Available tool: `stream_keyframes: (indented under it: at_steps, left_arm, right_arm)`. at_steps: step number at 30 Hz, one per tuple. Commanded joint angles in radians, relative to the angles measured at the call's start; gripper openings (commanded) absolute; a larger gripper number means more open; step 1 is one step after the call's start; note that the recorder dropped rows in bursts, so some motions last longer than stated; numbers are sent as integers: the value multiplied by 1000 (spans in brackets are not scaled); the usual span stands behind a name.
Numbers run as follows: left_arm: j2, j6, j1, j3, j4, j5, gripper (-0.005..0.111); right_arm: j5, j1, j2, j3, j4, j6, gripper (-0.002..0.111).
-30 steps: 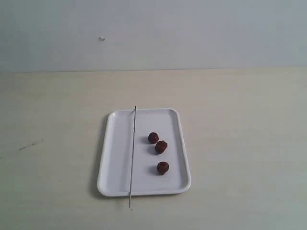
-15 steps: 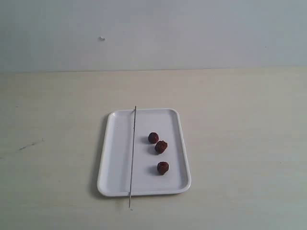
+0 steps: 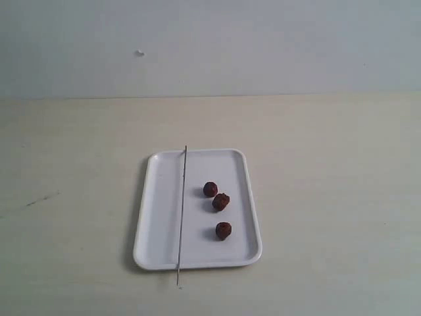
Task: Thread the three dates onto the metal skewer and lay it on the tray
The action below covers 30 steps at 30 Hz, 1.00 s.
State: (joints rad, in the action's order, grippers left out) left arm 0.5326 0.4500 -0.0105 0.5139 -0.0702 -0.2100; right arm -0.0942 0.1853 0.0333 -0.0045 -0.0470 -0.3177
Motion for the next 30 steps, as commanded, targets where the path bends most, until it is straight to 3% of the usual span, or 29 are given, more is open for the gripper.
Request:
stream_keyframes:
  at_steps: [1,4,7,11,15,19,21,23,25,30]
  left_arm:
    - [357,-85,-17,210,55,-418,0]
    - [552,-277,-80,299,192,-554,0]
    - [704,-308,-203,351,268,-591,0]
    - [981,-189,-452,483,195,-608,0]
    - [1182,-60,-619,654,104,-637,0]
    - [1307,-25,-693,787,101,-657,5]
    - [1346,-15,-708,832,101,-679,16]
    - [1392,8,-717,878,110,-699,33]
    - [1429,29,-720,901,115,-710,41]
    - [1505,29,-720,920,111,-708,41]
  right_arm:
    - [8,-5,-4,5,-7,0,0]
    - [8,-5,-4,5,-7,0,0]
    - [8,-5,-4,5,-7,0,0]
    - [8,-5,-4,5,-7,0,0]
    - [8,-5,-4,5,-7,0,0]
    - [8,-5,-4,5,-7,0,0]
    - [8,-5,-4,5,-7,0,0]
    - [8,-5,-4,5,-4,0,0]
    - [8,-5,-4,5,-4,0,0]
    - [8,-5,-4,5,-4,0,0]
